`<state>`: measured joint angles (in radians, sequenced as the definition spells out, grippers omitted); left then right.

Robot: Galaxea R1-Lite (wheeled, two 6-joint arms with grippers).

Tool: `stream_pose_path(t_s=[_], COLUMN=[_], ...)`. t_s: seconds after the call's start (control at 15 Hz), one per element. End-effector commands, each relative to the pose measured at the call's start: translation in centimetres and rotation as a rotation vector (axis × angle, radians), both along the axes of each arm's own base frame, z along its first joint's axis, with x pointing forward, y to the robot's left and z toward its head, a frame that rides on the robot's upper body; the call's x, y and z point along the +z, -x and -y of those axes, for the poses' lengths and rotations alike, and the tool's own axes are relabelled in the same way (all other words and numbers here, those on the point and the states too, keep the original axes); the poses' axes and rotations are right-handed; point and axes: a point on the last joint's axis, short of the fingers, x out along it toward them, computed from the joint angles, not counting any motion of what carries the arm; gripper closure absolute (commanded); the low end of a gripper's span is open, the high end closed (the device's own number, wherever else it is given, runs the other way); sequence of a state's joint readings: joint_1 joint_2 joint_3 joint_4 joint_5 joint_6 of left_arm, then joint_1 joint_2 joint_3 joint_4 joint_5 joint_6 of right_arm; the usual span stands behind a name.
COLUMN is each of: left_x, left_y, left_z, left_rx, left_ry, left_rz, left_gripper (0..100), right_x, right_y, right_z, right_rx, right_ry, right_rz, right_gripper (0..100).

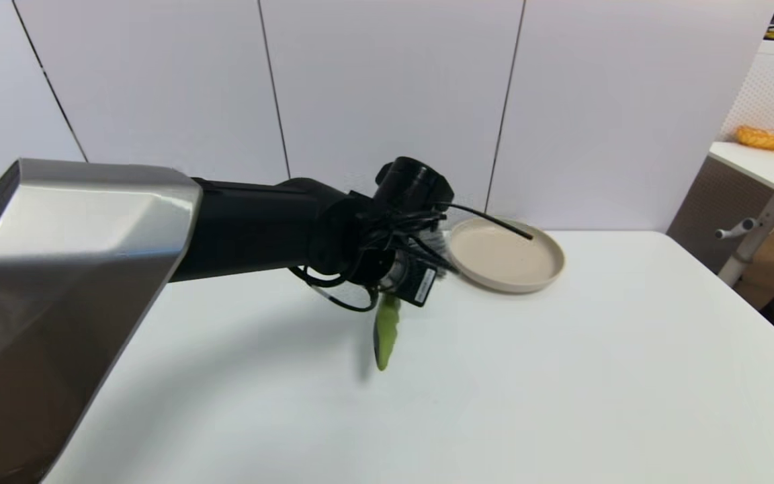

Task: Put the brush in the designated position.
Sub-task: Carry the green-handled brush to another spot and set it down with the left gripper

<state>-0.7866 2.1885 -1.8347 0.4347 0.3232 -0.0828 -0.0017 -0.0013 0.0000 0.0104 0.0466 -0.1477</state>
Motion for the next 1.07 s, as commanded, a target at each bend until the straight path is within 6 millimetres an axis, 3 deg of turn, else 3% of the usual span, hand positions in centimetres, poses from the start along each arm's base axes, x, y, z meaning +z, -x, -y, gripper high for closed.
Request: stream_pose_path(t_s=[0.07,0.67,1.07], left_x=[-2.2,-3.1,-4.1], left_y=[-1.1,-4.8,-6.1], left_z=[1.1,0.4,-0.4], left_rx=[-0.024,-0.007,0.007], left_ry=[-0.011,-0.006,-0.016], left_rz=[0.000,0.025,0.013], left_gripper=[100,100,100], right_x=[0.0,0.0,0.0], right_y=[0.0,0.0,0.0], right_z=[0.0,0.0,0.0], right_rx=[0.001,0.001,0.001], right_ry=[0.001,0.001,0.001], right_rz=[-0.003,-0.003,-0.003], right_gripper=[0,0,0])
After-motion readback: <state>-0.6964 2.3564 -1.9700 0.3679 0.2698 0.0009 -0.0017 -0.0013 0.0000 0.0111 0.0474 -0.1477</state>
